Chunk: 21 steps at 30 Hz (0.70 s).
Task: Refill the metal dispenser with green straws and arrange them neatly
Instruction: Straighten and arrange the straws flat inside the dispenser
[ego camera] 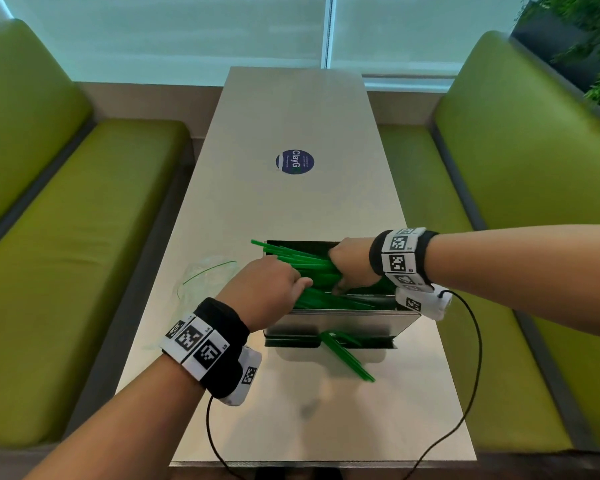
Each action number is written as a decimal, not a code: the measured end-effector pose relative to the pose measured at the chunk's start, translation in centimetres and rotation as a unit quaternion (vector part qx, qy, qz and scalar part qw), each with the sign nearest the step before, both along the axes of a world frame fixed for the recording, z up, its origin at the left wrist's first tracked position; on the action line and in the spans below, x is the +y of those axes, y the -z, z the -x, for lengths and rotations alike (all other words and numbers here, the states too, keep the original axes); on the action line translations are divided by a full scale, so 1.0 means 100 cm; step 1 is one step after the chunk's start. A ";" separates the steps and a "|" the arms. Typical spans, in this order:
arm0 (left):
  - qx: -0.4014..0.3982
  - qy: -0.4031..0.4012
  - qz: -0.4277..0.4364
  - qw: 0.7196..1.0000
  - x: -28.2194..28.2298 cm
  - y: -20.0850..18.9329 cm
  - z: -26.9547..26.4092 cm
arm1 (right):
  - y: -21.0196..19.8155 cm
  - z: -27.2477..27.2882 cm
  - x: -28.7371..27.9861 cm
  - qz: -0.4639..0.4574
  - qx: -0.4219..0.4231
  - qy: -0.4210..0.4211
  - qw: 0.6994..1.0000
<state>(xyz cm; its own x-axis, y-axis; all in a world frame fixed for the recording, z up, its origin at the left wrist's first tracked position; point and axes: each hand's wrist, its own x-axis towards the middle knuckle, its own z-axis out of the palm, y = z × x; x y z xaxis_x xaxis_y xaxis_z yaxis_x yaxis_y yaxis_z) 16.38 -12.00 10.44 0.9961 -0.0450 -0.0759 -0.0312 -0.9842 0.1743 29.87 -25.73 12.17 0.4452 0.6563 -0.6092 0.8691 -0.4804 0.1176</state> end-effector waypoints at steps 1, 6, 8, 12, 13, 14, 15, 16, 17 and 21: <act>0.003 -0.001 -0.002 1.000 0.000 0.000 0.000 | -0.001 0.001 0.001 -0.029 0.008 0.000 1.000; -0.011 0.005 0.009 1.000 0.002 0.005 0.000 | -0.005 0.010 0.016 -0.150 0.036 -0.020 0.988; -0.016 0.008 0.016 1.000 0.004 0.007 0.001 | -0.007 0.011 0.018 -0.101 -0.001 -0.020 0.995; -0.022 0.012 0.015 1.000 0.003 0.006 0.003 | -0.008 0.014 0.012 -0.001 -0.027 -0.017 1.000; -0.019 0.010 0.010 1.000 0.002 0.005 0.003 | -0.010 0.015 0.011 0.000 -0.028 -0.021 0.999; -0.016 0.007 0.004 1.000 0.001 0.003 0.003 | -0.013 0.016 0.010 -0.010 -0.034 -0.023 0.999; -0.012 0.004 0.002 1.000 0.000 0.003 0.003 | -0.017 0.015 0.010 -0.025 -0.045 -0.025 0.998; -0.009 0.002 0.003 1.000 0.000 0.002 0.003 | -0.022 0.014 0.010 -0.040 -0.060 -0.031 0.997; -0.005 -0.001 0.006 1.000 0.000 0.003 0.003 | -0.026 0.013 0.010 -0.051 -0.074 -0.040 0.995; 0.011 -0.007 0.000 1.000 -0.001 0.002 0.003 | -0.026 0.014 0.012 -0.022 -0.097 -0.059 0.993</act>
